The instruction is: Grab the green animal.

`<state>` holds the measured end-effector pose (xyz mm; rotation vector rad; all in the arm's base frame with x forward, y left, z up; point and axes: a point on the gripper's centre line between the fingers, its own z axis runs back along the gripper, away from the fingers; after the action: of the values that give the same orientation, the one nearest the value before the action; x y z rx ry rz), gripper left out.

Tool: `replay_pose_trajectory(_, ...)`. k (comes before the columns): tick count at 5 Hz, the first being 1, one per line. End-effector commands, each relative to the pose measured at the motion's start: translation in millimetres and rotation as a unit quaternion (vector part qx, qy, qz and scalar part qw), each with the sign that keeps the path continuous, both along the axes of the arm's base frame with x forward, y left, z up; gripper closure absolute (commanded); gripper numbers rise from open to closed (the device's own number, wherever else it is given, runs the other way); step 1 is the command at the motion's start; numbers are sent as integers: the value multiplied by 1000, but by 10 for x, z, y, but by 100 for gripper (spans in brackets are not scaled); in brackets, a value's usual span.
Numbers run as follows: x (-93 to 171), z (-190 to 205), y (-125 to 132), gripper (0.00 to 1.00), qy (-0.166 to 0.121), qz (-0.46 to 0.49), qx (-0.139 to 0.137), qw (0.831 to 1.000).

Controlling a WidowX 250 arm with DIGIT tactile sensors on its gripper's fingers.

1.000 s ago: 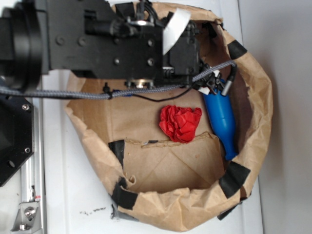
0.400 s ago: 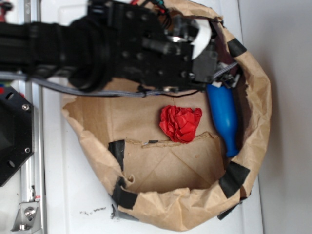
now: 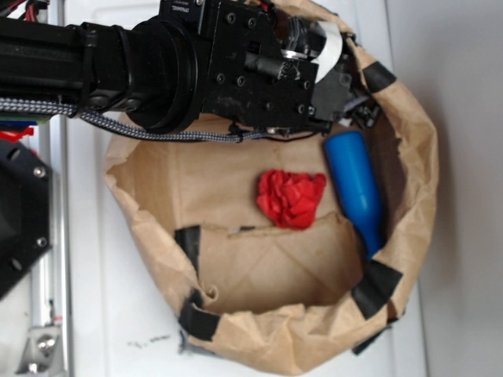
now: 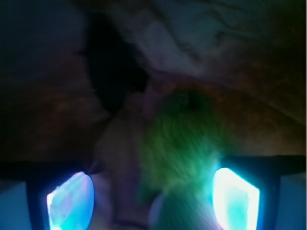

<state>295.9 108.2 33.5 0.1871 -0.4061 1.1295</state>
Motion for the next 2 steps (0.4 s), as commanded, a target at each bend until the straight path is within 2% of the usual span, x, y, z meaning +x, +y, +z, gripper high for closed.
replay_pose_trajectory(1,-130,-29,185,0,6,42,9,999)
replay_pose_trajectory(2,-8,-163,275,0,6,56,23,998)
